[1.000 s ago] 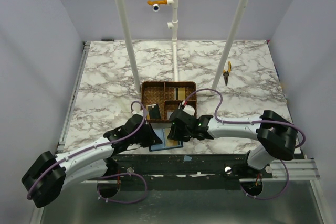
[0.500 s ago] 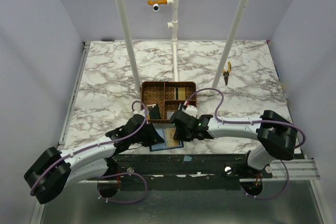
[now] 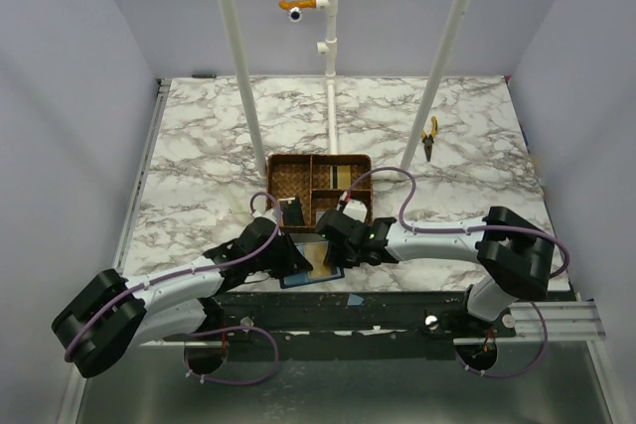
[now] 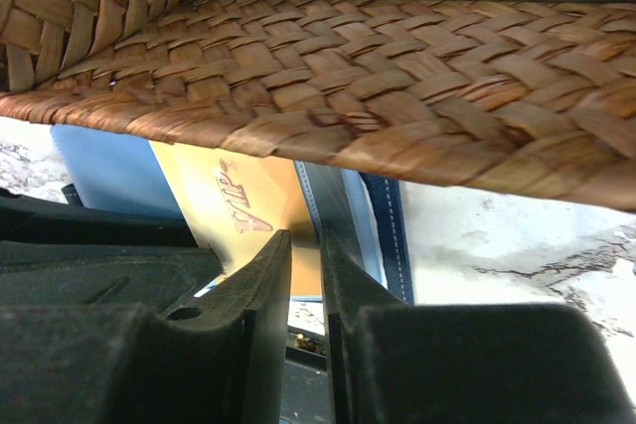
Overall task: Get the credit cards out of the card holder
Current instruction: Remove the credit card from the card holder.
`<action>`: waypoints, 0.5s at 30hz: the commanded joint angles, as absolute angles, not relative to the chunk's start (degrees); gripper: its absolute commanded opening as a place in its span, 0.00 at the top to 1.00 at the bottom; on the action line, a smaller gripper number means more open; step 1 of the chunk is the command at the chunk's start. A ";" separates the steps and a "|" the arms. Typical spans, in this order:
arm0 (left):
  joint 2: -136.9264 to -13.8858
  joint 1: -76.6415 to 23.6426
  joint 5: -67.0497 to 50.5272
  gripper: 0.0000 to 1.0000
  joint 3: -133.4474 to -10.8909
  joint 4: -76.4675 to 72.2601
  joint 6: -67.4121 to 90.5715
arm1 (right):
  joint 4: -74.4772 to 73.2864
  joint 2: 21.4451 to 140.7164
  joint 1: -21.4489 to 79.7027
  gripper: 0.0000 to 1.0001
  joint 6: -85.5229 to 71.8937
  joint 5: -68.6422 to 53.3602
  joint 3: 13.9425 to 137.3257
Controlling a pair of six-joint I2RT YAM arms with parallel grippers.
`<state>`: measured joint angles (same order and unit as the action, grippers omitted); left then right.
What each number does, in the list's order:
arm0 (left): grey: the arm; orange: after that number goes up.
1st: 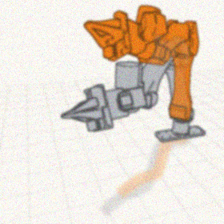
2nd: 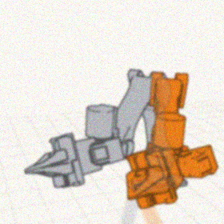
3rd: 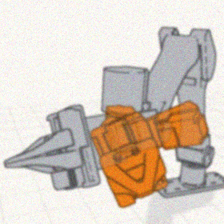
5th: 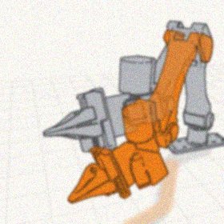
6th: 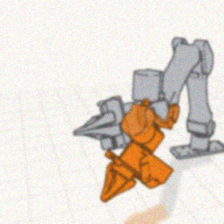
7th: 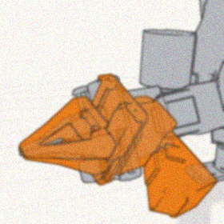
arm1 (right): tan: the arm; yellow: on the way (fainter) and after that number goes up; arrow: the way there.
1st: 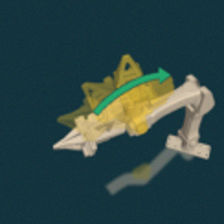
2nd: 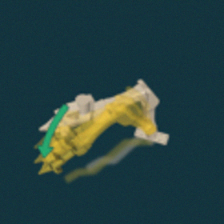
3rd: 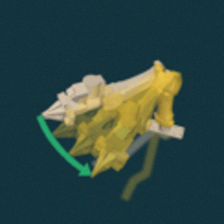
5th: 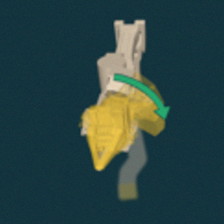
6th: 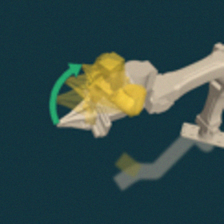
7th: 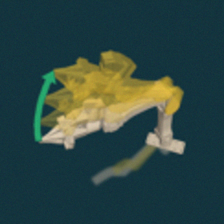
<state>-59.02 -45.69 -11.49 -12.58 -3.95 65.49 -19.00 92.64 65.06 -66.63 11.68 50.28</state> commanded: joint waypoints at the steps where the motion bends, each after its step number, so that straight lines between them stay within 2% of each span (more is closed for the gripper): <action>1: -60.55 -45.27 -12.57 0.75 -11.34 -7.27 66.07 | -19.17 95.33 65.91 0.81 -65.92 10.55 50.54; 4: -60.60 -45.26 -12.58 0.75 -11.08 -7.71 66.20 | -19.32 95.51 65.93 0.83 -65.96 10.69 50.41; 7: -59.76 -45.03 -12.66 0.79 -10.81 -7.96 66.36 | -20.01 95.62 65.96 0.84 -66.25 11.10 50.28; 10: -58.70 -44.74 -12.57 0.91 -10.81 -7.41 66.18 | -20.47 95.73 65.92 0.86 -66.48 11.33 50.10; 15: -56.81 -44.30 -12.70 1.00 -10.53 -6.16 65.92 | -21.26 96.59 65.91 0.87 -66.54 11.62 50.19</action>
